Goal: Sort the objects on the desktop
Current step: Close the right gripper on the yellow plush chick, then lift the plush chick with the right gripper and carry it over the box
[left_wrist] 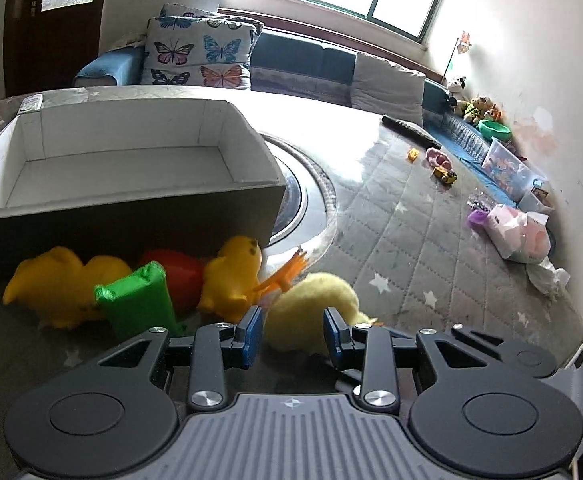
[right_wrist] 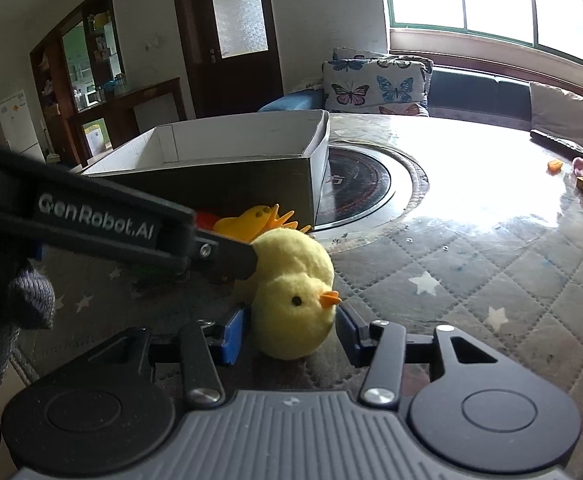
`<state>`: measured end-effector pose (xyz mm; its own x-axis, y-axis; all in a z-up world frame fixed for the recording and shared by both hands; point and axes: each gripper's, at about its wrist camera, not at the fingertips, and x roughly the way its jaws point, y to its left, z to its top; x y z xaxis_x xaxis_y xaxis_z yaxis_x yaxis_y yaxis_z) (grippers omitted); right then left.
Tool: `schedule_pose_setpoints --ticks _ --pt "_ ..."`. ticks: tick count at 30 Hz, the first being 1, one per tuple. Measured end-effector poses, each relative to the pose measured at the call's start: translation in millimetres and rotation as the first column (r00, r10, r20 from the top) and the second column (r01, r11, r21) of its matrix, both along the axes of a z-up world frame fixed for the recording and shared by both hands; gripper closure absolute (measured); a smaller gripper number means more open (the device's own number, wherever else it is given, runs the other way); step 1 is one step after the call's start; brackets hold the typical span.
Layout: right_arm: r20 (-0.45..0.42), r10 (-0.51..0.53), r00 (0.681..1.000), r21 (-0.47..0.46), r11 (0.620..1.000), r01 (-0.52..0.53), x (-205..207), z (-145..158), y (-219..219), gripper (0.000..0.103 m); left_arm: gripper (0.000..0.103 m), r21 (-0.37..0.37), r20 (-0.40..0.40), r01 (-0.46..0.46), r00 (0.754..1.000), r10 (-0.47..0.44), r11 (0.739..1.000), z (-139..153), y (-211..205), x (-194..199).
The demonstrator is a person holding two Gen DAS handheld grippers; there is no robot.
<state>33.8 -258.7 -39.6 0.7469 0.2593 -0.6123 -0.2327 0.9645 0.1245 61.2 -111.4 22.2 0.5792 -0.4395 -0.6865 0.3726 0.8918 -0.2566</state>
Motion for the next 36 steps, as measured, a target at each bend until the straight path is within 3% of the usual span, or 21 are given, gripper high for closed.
schedule_pose_setpoints --ticks 17,25,31,36 --pt "0.010 0.000 1.000 0.043 0.999 -0.001 12 -2 -5 0.054 0.064 -0.047 -0.042 0.015 0.999 -0.017 0.999 -3 -13 22" --pt "0.020 -0.004 1.000 0.040 0.999 0.003 5 -2 -12 0.061 0.065 -0.073 -0.072 0.043 0.996 -0.048 0.996 -4 -13 20" --pt "0.018 -0.009 1.000 0.024 1.000 0.009 -10 -1 -21 0.061 0.064 -0.093 -0.080 0.078 0.993 -0.086 0.993 -4 -18 13" --pt "0.032 -0.007 0.999 0.025 1.000 0.006 -10 3 -20 0.057 0.064 -0.079 -0.061 0.059 0.996 -0.064 0.995 0 -16 14"
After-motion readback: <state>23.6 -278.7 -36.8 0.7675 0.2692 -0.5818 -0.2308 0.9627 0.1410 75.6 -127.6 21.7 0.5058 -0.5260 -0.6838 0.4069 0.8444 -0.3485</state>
